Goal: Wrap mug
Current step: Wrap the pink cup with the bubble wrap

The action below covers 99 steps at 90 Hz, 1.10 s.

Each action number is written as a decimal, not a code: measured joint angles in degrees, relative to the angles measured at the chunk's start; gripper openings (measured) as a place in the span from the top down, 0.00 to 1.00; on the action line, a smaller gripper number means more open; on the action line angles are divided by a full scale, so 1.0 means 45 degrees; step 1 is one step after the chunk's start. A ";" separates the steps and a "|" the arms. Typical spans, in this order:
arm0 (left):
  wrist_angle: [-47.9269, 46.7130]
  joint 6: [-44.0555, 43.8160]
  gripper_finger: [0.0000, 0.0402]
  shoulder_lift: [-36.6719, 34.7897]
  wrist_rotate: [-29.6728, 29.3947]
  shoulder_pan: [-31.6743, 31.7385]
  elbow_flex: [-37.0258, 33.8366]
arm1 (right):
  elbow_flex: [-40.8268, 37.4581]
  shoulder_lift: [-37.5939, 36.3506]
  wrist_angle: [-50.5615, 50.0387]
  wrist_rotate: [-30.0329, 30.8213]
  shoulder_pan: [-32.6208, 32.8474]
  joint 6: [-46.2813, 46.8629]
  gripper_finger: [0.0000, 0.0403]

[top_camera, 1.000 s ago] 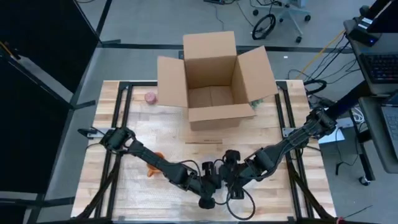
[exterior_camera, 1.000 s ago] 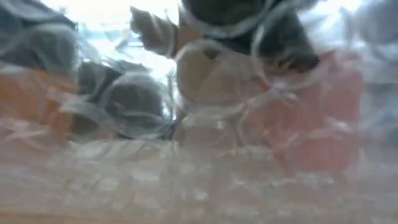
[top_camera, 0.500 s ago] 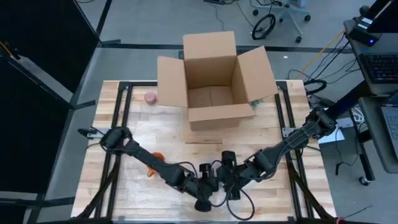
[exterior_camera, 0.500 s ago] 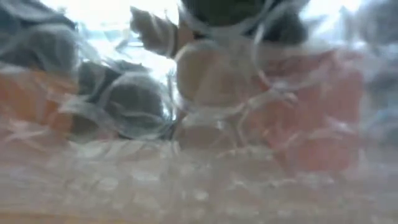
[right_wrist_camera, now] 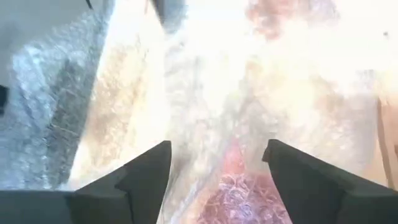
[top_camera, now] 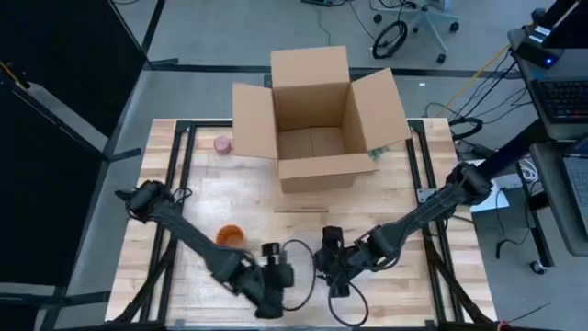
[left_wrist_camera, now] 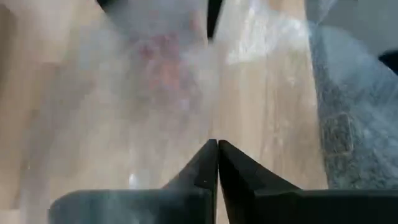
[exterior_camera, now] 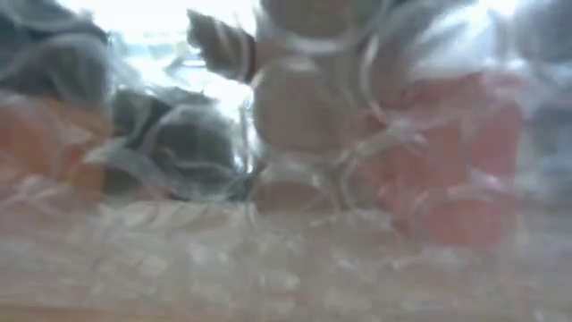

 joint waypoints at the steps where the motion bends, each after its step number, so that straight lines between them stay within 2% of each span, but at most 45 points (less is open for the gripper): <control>1: 0.0066 0.0001 1.00 -0.0053 -0.0176 -0.0045 0.0000 | 0.0000 0.0036 0.0018 -0.0003 0.0000 -0.0009 0.38; 10: 0.0564 0.0265 1.00 -0.0420 -0.1941 -0.0277 0.0010 | 0.0000 0.0332 0.0111 -0.0024 0.0000 -0.0013 0.38; 20: 0.1709 0.1068 1.00 -0.0461 -0.2915 -0.0319 0.0010 | 0.0000 0.0558 0.0106 -0.0040 -0.0015 -0.0013 0.38; 36: 0.4338 0.3232 1.00 -0.0452 -0.2987 -0.0319 0.0006 | 0.0000 0.0777 0.0030 -0.0041 -0.0010 -0.0013 0.38; 49: 0.5354 0.4619 1.00 -0.0604 -0.3478 -0.0572 0.0005 | 0.0000 0.0766 0.0014 -0.0037 -0.0010 -0.0060 0.38; 60: 0.5365 0.4638 1.00 -0.0649 -0.3635 -0.0535 0.0010 | 0.0000 0.0736 0.0123 -0.0036 -0.0010 -0.0104 0.38; 71: 0.5296 0.4349 1.00 0.0117 -0.3540 0.0163 0.0010 | -0.0004 0.0736 0.0167 -0.0060 -0.0010 -0.0305 0.38; 86: 0.4596 0.3364 1.00 0.0793 -0.2926 0.0668 0.0058 | -0.0073 0.0745 -0.0293 0.0024 0.0000 -0.0290 0.38; 99: 0.4277 0.3242 1.00 0.1064 -0.2828 0.0632 0.0049 | -0.0066 0.0740 -0.0538 0.0053 0.0015 -0.0236 0.38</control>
